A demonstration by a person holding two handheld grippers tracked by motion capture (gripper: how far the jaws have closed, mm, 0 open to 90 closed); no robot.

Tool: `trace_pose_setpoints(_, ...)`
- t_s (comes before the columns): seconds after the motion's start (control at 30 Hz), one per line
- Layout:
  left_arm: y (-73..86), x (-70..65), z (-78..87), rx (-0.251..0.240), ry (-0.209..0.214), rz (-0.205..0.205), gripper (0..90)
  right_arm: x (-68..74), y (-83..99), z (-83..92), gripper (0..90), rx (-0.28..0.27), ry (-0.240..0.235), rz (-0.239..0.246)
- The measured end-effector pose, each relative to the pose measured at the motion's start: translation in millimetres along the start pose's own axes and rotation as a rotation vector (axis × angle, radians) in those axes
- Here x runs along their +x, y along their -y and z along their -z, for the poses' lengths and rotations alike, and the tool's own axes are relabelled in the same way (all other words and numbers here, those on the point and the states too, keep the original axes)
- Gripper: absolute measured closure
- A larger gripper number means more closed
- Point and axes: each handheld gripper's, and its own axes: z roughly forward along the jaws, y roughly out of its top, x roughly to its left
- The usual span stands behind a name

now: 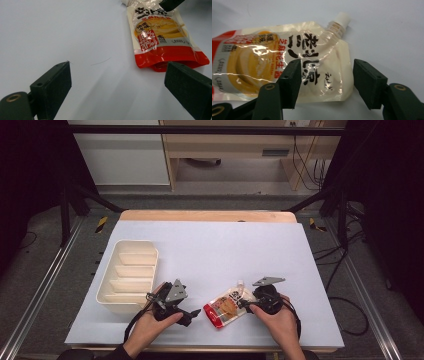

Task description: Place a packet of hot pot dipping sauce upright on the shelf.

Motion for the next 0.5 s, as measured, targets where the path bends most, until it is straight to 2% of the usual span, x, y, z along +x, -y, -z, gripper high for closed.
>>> trace_pose_setpoints(0.17, -0.1, -0.3, -0.6, 0.004, 0.002, -0.003, 7.1, 1.3, -0.2, 3.7, 41.2, -0.028, -0.015, -0.01)
trace_pose_setpoints(0.27, -0.3, -0.3, -0.2, 0.004, 0.001, -0.006, 7.1, 4.1, -0.2, 8.6, 42.7, -0.064, -0.05, -0.02)
trace_pose_setpoints(0.37, -0.3, 0.0, -0.3, 0.006, 0.003, -0.007, 7.1, 8.3, -0.4, 10.5, 43.5, -0.068, -0.065, -0.029)
trace_pose_setpoints(0.47, -0.3, -0.3, -0.7, 0.008, 0.001, -0.006, 7.1, 9.7, 0.4, 10.1, 45.4, -0.064, -0.068, -0.012)
trace_pose_setpoints(0.5, -0.2, -0.6, -0.9, 0.009, 0.0, -0.007, 7.1, 11.2, 2.0, 10.0, 48.4, -0.055, -0.065, -0.005)
